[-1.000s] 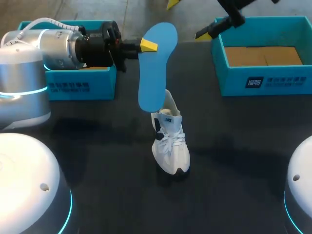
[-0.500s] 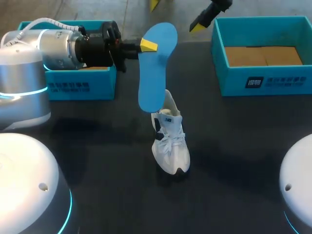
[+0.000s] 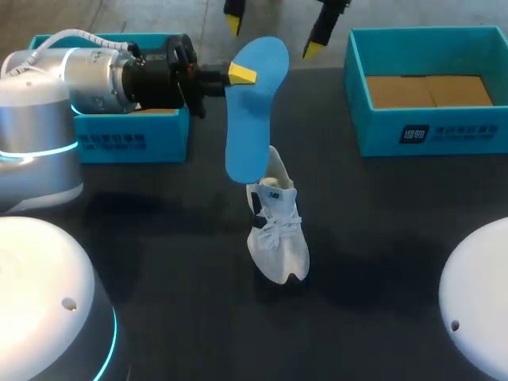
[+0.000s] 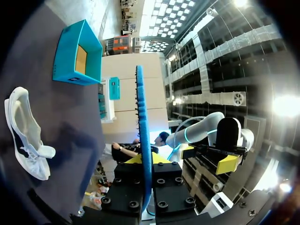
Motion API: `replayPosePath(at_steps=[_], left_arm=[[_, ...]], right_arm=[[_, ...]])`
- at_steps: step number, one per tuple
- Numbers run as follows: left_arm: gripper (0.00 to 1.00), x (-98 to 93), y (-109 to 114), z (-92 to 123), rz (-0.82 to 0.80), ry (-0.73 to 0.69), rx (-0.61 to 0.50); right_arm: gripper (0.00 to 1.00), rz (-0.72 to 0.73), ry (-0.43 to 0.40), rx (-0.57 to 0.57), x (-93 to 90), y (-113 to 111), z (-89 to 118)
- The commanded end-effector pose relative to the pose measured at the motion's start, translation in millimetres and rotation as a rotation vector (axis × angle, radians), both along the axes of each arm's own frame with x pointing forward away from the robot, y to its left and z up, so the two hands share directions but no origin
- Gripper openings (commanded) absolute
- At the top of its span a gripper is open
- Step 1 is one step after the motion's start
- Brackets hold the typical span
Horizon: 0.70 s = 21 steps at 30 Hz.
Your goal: Take the shoe out of the shoebox, open the shoe tongue, remove and reinsert the insole, then place the shoe into the shoebox
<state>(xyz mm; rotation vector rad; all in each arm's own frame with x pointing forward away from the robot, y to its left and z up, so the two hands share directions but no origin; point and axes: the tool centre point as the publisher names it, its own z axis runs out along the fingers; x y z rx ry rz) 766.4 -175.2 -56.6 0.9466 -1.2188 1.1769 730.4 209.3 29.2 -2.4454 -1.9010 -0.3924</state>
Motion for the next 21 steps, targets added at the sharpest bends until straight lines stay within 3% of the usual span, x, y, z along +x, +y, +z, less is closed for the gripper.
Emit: replayPosePath(at_steps=[1,10,21], left_arm=[[0.00,-0.3,0,0,0.001,0.000,0.003],[0.00,-0.3,0,0,0.001,0.000,0.003],[0.00,-0.3,0,0,0.001,0.000,0.003]], right_arm=[[1.00,-0.038,0.074,-0.246,4.0,11,-3],[1.00,-0.066,0.101,-0.309,3.1,20,-5],[1.00,-0.060,0.109,-0.298,0.5,26,-11]])
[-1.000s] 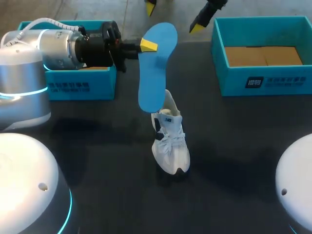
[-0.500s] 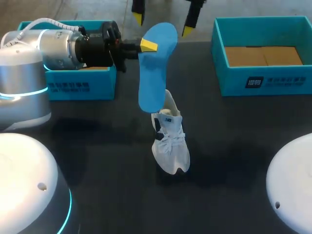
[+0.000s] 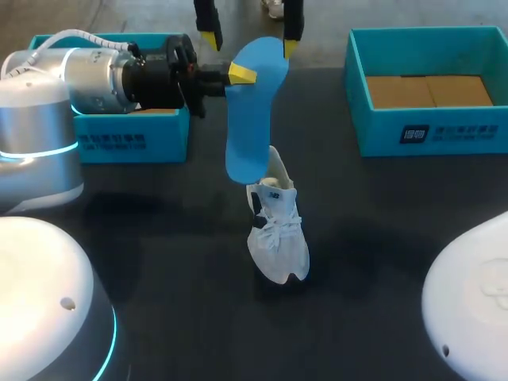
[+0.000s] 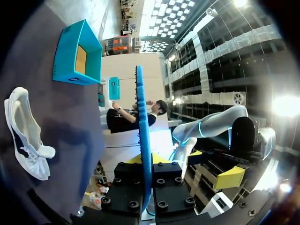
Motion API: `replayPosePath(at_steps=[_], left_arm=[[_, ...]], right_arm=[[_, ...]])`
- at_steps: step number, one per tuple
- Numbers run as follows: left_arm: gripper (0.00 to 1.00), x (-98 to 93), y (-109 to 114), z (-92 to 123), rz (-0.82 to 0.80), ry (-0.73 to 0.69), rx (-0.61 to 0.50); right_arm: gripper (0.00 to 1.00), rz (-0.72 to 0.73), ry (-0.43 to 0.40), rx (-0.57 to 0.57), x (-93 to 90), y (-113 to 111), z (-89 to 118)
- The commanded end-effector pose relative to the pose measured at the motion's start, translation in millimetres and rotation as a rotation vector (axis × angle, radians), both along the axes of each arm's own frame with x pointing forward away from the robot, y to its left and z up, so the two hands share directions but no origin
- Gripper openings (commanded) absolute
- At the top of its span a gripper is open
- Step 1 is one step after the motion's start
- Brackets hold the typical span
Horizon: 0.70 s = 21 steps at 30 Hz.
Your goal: Take the shoe out of the shoebox, open the shoe tongue, remove and reinsert the insole, then place the shoe into the shoebox
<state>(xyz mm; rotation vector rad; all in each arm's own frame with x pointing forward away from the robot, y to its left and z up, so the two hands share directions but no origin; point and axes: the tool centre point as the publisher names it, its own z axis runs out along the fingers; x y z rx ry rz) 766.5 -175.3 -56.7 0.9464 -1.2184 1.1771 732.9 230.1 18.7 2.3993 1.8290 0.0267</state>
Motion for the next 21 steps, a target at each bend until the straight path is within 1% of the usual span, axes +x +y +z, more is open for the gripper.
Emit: replayPosePath(at_steps=[1,12,21], left_arm=[[0.00,-0.3,0.2,0.4,0.000,0.000,0.003],[0.00,-0.3,0.2,0.4,0.000,0.000,0.003],[0.00,-0.3,0.2,0.4,0.000,0.000,0.003]], right_arm=[[1.00,-0.024,0.007,-0.043,-2.2,5.5,-0.5],[1.00,-0.016,-0.010,-0.009,-6.8,7.2,0.4],[1.00,-0.006,-0.019,-0.004,-10.3,10.7,1.0]])
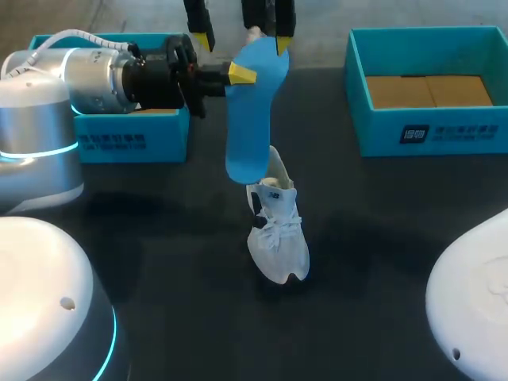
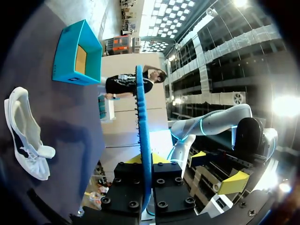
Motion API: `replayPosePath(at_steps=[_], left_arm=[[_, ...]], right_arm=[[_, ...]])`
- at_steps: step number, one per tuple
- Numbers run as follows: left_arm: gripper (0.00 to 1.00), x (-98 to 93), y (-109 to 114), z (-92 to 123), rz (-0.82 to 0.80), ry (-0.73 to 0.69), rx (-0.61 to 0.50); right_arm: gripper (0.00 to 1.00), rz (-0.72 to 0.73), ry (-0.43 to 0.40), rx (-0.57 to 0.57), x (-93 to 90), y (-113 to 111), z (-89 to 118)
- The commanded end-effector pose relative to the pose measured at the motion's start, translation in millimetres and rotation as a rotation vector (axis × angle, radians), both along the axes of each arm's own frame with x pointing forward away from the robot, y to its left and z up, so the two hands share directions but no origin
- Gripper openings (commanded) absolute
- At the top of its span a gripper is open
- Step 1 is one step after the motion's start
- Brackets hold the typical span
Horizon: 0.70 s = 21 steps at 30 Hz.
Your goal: Take the shoe out of the shoebox, open the shoe tongue, remove and reinsert the insole, then place the shoe into the shoebox
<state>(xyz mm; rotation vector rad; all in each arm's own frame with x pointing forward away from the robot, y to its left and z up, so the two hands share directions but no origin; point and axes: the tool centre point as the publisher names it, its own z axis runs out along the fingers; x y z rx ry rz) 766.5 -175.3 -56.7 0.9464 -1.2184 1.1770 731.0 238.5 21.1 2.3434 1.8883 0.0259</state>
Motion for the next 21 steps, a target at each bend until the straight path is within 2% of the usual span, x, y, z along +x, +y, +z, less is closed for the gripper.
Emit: replayPosePath(at_steps=[1,11,18,21], left_arm=[[0.00,-0.4,0,0,0.001,0.000,0.003],[0.00,-0.4,0,0,0.001,0.000,0.003],[0.00,-0.4,0,0,0.001,0.000,0.003],[0.00,-0.4,0,0,0.001,0.000,0.003]], right_arm=[[1.00,-0.058,-0.019,0.008,-8.4,2,-1],[1.00,-0.043,-0.056,0.141,-12.1,-7,-2],[1.00,-0.031,-0.073,0.195,-11.5,-17,-5],[1.00,-0.015,-0.099,0.262,-11.2,-20,-6]])
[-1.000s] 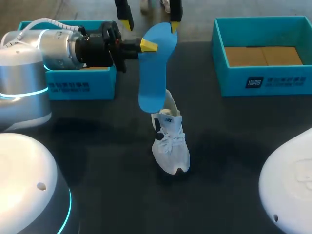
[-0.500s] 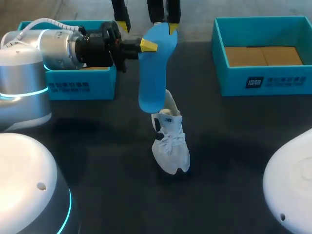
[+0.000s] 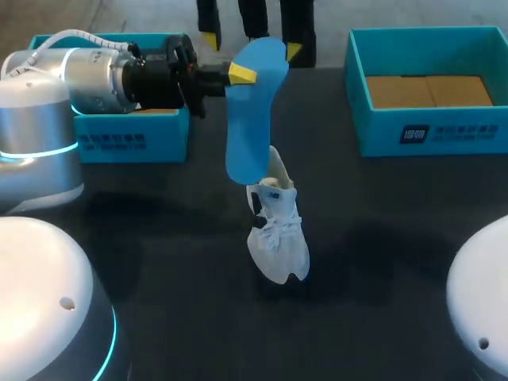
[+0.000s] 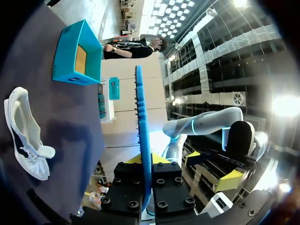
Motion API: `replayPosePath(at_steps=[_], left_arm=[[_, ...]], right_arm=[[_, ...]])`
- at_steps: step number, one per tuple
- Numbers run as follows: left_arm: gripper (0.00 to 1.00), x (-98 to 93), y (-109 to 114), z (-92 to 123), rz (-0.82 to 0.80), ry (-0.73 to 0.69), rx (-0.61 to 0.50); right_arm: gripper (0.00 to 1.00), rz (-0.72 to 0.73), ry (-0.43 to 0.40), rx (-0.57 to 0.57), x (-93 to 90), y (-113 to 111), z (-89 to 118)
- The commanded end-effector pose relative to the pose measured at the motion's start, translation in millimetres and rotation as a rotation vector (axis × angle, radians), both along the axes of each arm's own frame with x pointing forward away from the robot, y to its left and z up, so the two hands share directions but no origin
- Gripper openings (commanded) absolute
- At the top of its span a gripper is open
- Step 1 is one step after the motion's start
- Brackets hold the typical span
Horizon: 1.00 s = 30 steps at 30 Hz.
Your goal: Take the shoe out of the shoebox, open the shoe tongue, remove and reinsert the insole, then place the shoe into the shoebox
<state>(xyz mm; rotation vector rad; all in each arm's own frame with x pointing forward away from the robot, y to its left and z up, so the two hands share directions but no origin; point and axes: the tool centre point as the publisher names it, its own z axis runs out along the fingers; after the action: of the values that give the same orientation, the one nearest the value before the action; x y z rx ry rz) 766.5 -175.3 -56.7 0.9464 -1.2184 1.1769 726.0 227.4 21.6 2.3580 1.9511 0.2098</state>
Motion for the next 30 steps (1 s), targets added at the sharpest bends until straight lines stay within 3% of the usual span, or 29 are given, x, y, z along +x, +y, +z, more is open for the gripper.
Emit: replayPosePath(at_steps=[1,10,15,30], left_arm=[[0.00,-0.4,0,0,0.001,0.000,0.003],[0.00,-0.4,0,0,0.001,0.000,0.003],[0.00,-0.4,0,0,0.001,0.000,0.003],[0.00,-0.4,0,0,0.001,0.000,0.003]], right_arm=[[1.00,-0.043,-0.047,0.177,-6.1,-11,-8],[1.00,-0.029,-0.141,0.438,-5.2,-31,-12],[1.00,-0.035,-0.174,0.528,-3.7,-42,-16],[1.00,0.098,-0.166,0.836,12.1,-69,-32]])
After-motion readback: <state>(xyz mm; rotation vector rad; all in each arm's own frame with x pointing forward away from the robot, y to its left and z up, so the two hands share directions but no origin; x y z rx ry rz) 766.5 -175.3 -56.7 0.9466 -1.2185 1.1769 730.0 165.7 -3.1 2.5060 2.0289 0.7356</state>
